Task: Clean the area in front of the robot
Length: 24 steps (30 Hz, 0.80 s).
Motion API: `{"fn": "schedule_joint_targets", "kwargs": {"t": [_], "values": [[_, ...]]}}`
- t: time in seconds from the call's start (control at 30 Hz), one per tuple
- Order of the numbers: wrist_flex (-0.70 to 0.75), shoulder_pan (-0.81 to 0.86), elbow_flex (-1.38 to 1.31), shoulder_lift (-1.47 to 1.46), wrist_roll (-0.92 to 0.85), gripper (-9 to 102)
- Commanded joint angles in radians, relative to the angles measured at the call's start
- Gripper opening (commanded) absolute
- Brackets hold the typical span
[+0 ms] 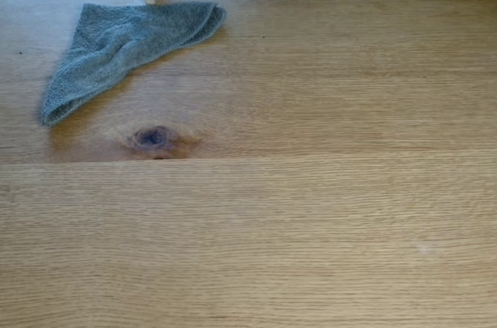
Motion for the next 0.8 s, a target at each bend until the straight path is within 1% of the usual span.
{"fn": "schedule_joint_targets", "kwargs": {"t": [0.0, 0.77], "values": [[-0.008, 0.000, 0.114, 0.006, 0.002, 0], [-0.006, -0.012, 0.114, 0.006, -0.003, 0]]}}
